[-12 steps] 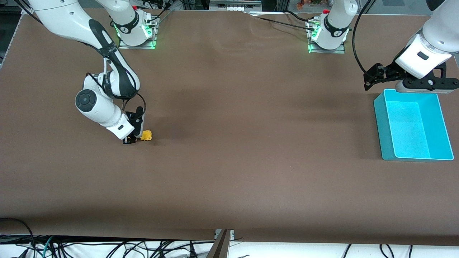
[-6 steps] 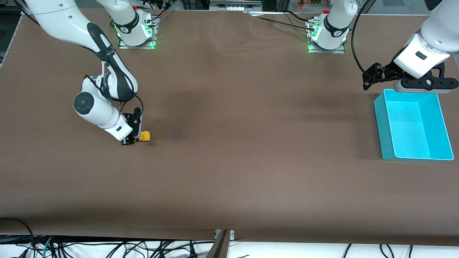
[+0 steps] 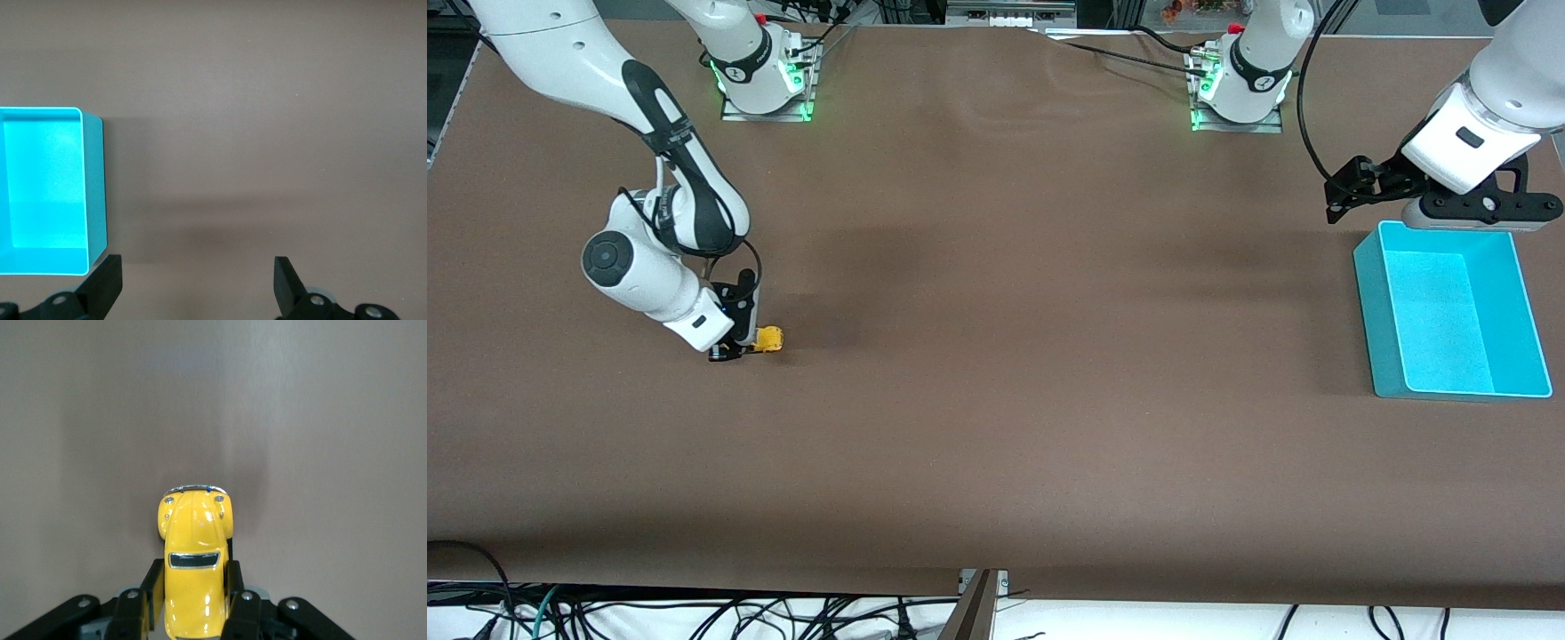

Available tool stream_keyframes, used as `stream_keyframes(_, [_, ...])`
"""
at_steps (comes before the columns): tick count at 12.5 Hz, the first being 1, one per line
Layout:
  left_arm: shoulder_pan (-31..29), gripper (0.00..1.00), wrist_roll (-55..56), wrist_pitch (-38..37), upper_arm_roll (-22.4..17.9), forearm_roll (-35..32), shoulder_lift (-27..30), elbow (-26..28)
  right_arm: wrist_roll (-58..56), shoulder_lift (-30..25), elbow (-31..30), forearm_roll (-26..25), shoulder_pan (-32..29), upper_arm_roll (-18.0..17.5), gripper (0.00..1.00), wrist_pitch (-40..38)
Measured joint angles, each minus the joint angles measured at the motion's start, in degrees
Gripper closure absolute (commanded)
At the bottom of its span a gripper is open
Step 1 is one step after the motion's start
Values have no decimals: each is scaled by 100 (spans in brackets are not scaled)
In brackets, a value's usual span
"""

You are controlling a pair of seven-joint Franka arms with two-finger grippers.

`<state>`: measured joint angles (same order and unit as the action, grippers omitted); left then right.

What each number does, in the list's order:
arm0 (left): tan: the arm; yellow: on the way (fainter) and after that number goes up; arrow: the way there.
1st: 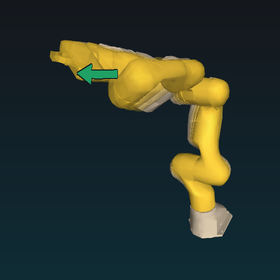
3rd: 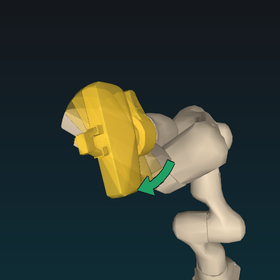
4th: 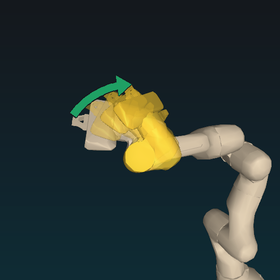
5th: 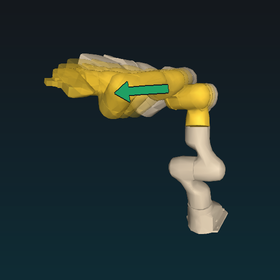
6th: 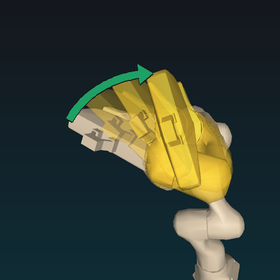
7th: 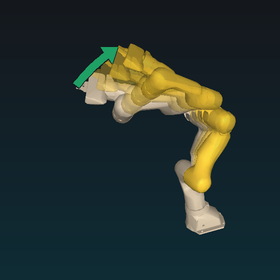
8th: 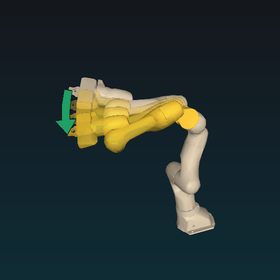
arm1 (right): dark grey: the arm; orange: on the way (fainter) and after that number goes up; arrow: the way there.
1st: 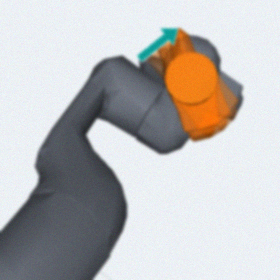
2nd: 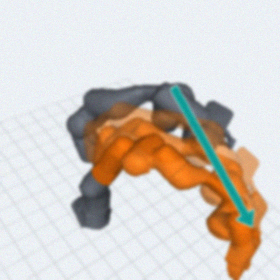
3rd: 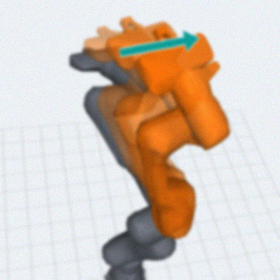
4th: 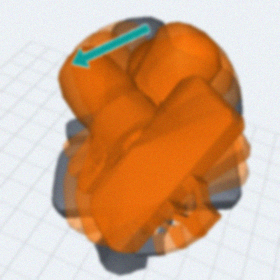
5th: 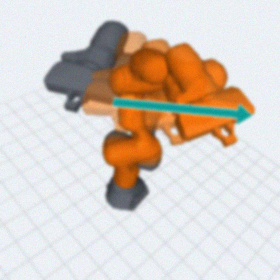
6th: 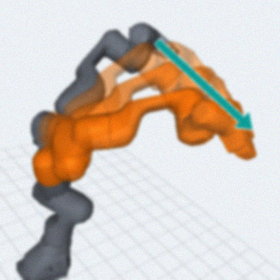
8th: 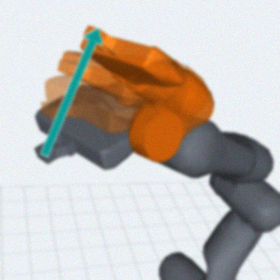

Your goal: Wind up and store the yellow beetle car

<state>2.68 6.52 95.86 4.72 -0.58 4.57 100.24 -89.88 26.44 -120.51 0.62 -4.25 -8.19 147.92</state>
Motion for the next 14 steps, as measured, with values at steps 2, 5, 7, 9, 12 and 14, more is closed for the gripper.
stream_keyframes(2, [1, 0, 0, 0, 0, 0, 0, 0, -476, 25, 16, 27, -412, -116, 100, -16])
stream_keyframes(5, [2, 0, 0, 0, 1, 0, 0, 0, -1007, 70, 74, 43, -915, -250, 100, -37])
stream_keyframes(7, [5, 0, 0, 0, 4, 0, 0, 0, -1295, 94, 111, 51, -1126, -264, 100, -36])
stream_keyframes(9, [10, 0, 0, 0, 4, 0, 0, 0, -1557, 131, 167, 67, -1312, -280, 97, -49])
stream_keyframes(12, [12, 0, 0, 0, 4, 0, 0, 0, -1623, 175, 255, 70, -1392, -292, 73, -132])
stream_keyframes(14, [18, 0, 0, 0, 7, 0, 0, 0, -1570, 212, 347, 70, -1400, -314, 38, -275])
